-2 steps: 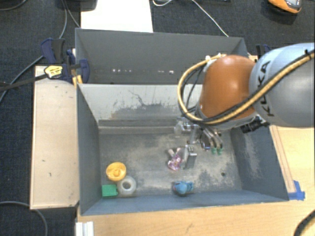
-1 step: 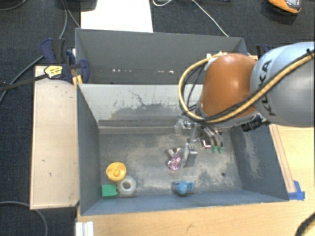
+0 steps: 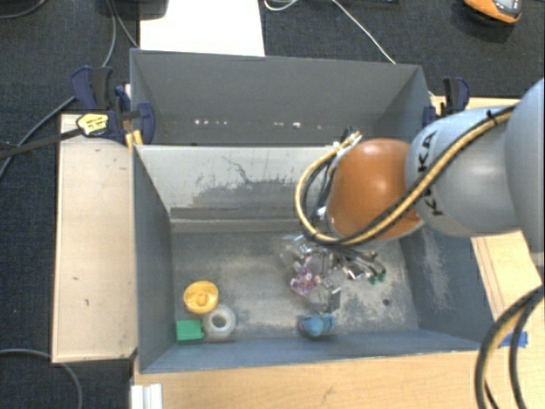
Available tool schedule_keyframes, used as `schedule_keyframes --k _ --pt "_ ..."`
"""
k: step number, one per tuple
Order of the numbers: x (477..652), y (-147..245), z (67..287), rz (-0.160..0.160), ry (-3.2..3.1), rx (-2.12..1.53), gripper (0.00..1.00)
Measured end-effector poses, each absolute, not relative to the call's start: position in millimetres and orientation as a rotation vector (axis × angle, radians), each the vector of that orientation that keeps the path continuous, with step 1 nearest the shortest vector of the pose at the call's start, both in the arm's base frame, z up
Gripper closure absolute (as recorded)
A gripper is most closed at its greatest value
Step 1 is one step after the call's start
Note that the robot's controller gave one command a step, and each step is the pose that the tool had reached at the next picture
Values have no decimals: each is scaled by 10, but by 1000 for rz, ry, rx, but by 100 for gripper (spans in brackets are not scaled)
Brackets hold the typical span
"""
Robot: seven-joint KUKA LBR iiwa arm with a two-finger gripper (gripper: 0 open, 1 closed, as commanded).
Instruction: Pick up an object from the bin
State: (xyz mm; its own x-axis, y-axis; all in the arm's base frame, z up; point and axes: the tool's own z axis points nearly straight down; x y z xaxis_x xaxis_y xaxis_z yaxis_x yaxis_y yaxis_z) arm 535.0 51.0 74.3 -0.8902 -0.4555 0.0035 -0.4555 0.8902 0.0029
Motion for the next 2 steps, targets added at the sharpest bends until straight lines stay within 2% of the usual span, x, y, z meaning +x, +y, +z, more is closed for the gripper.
schedule_keyframes --k 1,2 --pt "5243 379 1517 -1 -3111 479 0" --pt "5341 514 720 -6 -3047 733 0"
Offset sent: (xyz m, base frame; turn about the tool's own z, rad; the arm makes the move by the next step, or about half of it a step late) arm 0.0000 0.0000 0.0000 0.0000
